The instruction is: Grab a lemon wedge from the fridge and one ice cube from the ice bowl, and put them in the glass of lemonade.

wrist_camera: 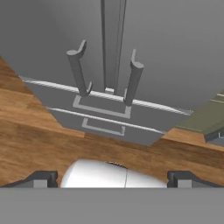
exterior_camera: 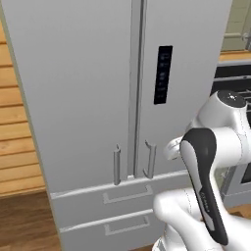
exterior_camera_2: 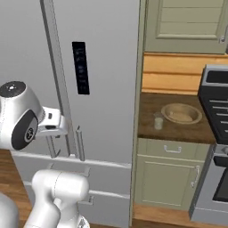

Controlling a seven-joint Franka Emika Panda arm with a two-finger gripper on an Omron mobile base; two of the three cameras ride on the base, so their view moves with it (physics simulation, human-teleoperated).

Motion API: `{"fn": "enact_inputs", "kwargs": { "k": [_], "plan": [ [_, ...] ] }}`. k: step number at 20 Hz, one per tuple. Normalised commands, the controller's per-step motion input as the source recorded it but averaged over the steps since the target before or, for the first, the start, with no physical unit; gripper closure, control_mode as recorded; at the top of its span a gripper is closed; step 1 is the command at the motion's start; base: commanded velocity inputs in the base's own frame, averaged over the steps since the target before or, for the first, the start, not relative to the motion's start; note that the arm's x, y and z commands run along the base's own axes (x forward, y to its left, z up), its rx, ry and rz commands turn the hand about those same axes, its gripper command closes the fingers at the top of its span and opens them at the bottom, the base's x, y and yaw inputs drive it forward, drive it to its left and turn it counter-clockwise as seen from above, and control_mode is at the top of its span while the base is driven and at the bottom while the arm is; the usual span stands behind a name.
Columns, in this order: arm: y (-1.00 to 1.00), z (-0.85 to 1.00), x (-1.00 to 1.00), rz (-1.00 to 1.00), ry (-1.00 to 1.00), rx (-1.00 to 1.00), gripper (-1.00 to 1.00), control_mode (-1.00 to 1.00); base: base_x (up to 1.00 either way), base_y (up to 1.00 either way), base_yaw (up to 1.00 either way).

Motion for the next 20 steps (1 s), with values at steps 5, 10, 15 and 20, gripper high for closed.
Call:
{"fn": "enact_inputs", "kwargs": {
  "k": [5,10,15,20],
  "plan": [
    [0.0,0.0,0.0,0.0,0.0,0.0,-1.0,1.0,-0.71,0.06,0.0],
    [0.0,0.0,0.0,0.0,0.0,0.0,-1.0,1.0,-0.97,0.19,0.0],
    [0.0,0.0,0.0,0.0,0.0,0.0,-1.0,1.0,-0.88,0.12,0.01],
    [0.0,0.0,0.0,0.0,0.0,0.0,-1.0,1.0,-0.14,0.01,0.0]
  ]
}}
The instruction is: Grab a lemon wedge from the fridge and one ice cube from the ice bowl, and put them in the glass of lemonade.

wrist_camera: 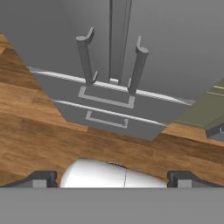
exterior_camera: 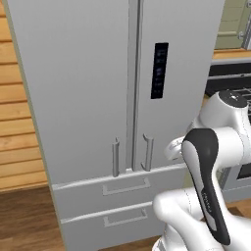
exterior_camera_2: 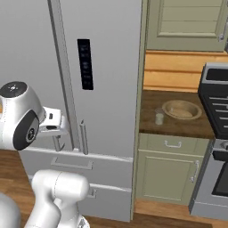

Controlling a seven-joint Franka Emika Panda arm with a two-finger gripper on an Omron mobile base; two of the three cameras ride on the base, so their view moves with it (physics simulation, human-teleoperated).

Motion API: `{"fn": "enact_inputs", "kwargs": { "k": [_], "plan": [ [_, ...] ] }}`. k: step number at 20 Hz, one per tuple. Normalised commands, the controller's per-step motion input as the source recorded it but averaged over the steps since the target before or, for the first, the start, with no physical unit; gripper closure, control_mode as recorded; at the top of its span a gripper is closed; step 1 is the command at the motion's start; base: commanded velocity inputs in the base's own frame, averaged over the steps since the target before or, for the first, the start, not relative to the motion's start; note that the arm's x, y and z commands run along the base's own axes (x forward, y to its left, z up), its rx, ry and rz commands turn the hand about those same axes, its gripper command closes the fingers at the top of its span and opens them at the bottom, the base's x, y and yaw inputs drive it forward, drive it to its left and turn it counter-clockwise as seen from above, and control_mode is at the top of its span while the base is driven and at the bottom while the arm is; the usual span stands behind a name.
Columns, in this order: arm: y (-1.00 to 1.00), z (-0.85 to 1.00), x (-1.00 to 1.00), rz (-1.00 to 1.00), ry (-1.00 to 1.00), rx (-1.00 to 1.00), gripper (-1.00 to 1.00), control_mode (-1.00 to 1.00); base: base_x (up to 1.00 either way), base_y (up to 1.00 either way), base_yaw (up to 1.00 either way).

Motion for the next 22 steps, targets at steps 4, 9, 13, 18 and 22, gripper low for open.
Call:
{"fn": "enact_inputs", "kwargs": {
  "k": [4,9,13,18,22],
  "plan": [
    [0.0,0.0,0.0,0.0,0.0,0.0,-1.0,1.0,0.0,0.0,0.0],
    [0.0,0.0,0.0,-0.01,-0.04,0.0,-1.0,-1.0,0.0,0.0,0.0],
    [0.0,0.0,0.71,-0.11,-0.06,-0.01,-1.0,-1.0,0.0,0.0,0.0],
    [0.0,-0.01,0.89,-0.23,-0.02,0.0,-1.0,-1.0,0.0,0.0,0.0],
    [0.0,-0.61,0.73,-0.21,-0.02,0.08,-1.0,-1.0,0.0,0.0,0.0]
  ]
}}
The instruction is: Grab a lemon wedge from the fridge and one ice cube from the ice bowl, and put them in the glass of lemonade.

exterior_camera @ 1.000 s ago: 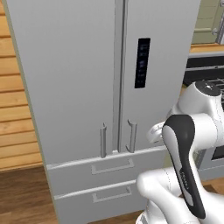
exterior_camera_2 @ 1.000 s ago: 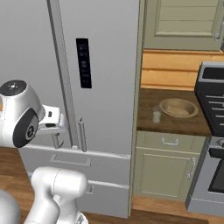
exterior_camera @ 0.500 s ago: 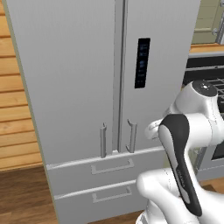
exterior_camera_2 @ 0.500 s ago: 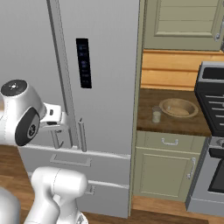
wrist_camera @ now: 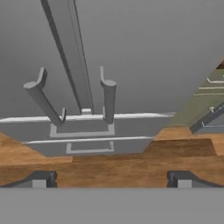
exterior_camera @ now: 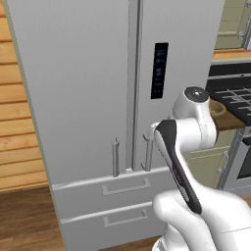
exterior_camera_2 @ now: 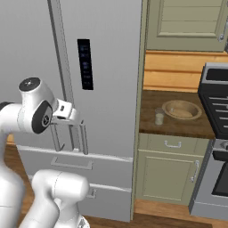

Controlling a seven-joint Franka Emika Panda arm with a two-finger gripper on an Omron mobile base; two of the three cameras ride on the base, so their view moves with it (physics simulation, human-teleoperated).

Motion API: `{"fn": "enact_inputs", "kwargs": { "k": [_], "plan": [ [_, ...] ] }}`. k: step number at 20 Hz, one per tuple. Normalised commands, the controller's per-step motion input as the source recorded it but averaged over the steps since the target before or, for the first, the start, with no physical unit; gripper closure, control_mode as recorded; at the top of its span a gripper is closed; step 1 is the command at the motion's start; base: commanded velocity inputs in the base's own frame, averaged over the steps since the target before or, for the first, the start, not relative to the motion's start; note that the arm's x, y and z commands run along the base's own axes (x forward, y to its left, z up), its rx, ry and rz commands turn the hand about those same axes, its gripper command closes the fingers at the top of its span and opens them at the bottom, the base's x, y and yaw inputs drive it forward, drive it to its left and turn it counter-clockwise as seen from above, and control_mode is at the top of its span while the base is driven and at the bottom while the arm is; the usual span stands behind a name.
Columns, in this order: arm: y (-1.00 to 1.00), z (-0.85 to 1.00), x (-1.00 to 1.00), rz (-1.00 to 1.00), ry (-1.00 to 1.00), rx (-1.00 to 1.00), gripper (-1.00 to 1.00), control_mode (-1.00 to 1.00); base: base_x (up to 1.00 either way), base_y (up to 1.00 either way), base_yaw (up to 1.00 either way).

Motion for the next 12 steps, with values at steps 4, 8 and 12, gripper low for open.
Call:
{"fn": "enact_inputs", "kwargs": {
  "k": [4,8,12],
  "plan": [
    [0.0,-0.89,0.79,-0.04,-0.13,0.19,-1.0,-1.0,0.0,0.0,0.0],
    [0.0,-0.59,0.64,0.0,-0.07,0.06,-1.0,-1.0,0.0,0.0,0.0],
    [0.0,-0.21,0.44,0.0,0.01,-0.13,-1.0,-1.0,0.0,0.0,0.0]
  ]
}}
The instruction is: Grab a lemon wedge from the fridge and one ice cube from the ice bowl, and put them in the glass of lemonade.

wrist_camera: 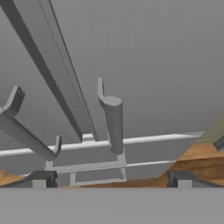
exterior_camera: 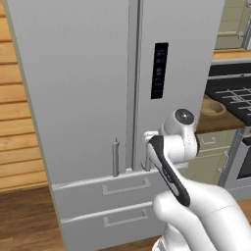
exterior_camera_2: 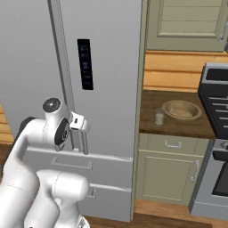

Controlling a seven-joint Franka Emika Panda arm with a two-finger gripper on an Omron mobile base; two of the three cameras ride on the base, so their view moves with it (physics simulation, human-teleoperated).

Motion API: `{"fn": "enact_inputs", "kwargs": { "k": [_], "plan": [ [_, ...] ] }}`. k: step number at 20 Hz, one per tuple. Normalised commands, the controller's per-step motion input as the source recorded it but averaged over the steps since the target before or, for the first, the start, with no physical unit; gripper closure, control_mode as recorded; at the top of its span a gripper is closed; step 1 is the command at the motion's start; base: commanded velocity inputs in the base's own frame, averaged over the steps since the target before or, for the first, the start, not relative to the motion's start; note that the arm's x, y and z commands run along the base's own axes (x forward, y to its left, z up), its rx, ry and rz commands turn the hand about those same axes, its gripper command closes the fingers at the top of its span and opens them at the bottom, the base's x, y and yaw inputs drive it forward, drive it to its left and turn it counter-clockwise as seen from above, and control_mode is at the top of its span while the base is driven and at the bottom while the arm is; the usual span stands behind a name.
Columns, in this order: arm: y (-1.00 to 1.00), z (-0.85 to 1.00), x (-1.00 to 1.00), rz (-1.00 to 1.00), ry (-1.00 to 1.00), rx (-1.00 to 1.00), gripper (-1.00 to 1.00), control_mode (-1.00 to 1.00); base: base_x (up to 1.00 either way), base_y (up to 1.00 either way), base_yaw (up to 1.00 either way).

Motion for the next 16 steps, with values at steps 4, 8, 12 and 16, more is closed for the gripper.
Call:
{"fn": "enact_inputs", "kwargs": {
  "k": [4,8,12,16],
  "plan": [
    [0.0,-0.09,0.31,0.0,0.04,-0.09,-1.0,-1.0,0.0,0.0,0.0],
    [0.0,-0.22,0.03,0.02,0.01,0.0,-1.0,-1.0,0.0,0.0,0.0],
    [0.0,-0.44,0.03,0.01,0.03,0.0,-1.0,-1.0,0.0,0.0,0.0],
    [-0.02,-0.35,0.19,0.02,0.01,0.0,-1.0,-1.0,0.0,0.0,0.0]
  ]
}}
